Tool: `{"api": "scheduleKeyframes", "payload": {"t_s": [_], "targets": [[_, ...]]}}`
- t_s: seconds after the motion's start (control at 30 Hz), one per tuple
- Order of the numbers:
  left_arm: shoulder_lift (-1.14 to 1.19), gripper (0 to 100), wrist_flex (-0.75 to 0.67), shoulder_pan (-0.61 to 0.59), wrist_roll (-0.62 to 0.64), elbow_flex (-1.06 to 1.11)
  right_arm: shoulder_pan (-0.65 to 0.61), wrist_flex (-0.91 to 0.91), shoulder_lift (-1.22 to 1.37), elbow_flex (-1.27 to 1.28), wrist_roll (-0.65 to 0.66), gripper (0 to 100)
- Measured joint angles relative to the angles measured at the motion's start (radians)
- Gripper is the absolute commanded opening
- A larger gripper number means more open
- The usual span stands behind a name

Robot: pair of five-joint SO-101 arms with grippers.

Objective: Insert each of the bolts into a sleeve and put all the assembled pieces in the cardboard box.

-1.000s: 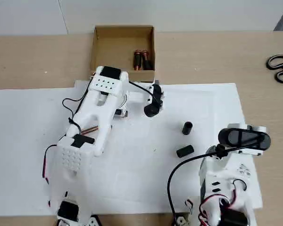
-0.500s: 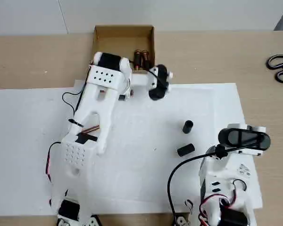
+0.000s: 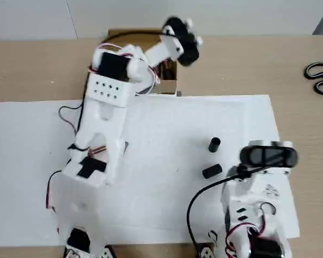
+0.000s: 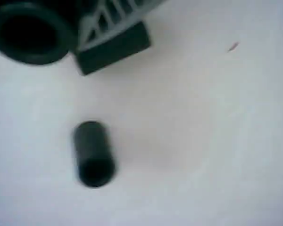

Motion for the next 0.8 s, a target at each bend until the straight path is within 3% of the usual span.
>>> {"api": "scheduleKeyframes", "payload": {"t_s": [0.2,0.33,0.8], "targets": [[-0.140,1,0.000,-0.018,0.038,-0.002,-0.064,-0.054,0.000,0.000,0.009,0.4],[-0.233,1,0.000,-0.026,0.143,-0.002,-0.066,-0.100,0.000,0.000,0.061,0.4],[-0.506,1,0.002,-0.155,0.746,-0.002,-0.074,-0.256,0.000,0.127,0.097,0.4]]}}
